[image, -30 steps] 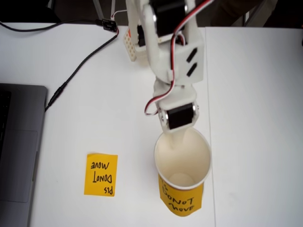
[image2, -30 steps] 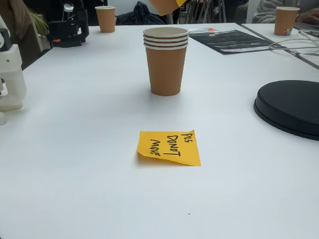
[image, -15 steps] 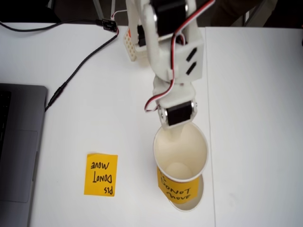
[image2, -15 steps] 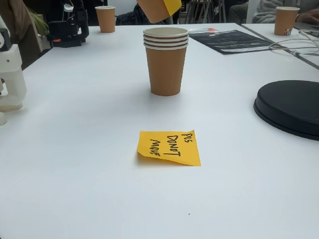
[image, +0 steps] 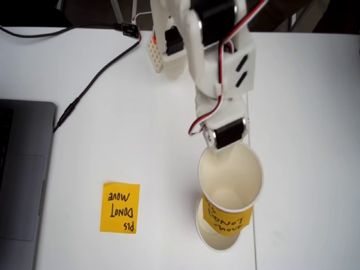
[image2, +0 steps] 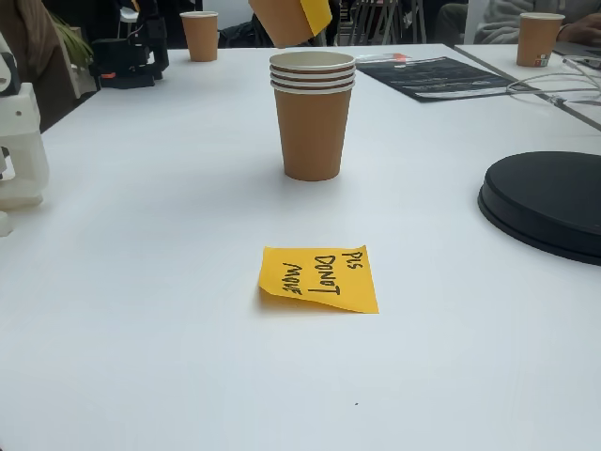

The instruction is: Pickup cup and make a pile of cup.

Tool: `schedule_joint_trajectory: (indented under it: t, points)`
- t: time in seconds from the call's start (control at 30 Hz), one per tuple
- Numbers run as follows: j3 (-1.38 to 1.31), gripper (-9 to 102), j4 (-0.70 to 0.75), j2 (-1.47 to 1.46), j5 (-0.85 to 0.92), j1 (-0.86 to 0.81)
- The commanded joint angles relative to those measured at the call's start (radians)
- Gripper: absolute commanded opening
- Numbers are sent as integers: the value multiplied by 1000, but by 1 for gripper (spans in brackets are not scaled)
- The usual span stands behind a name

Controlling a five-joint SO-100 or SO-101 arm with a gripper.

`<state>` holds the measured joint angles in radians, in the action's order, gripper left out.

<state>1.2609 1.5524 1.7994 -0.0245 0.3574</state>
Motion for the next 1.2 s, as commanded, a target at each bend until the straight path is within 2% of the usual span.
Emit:
schedule_joint_trajectory:
  t: [0.0,0.3,0.67,1.17]
  points:
    - [-25,-7,3,3,-14,3]
    - [-31,-7,-2,-2,-14,-8]
    - [-193,-7,0,-118,-14,-8]
    - [-192,-6,0,-135,-14,-17]
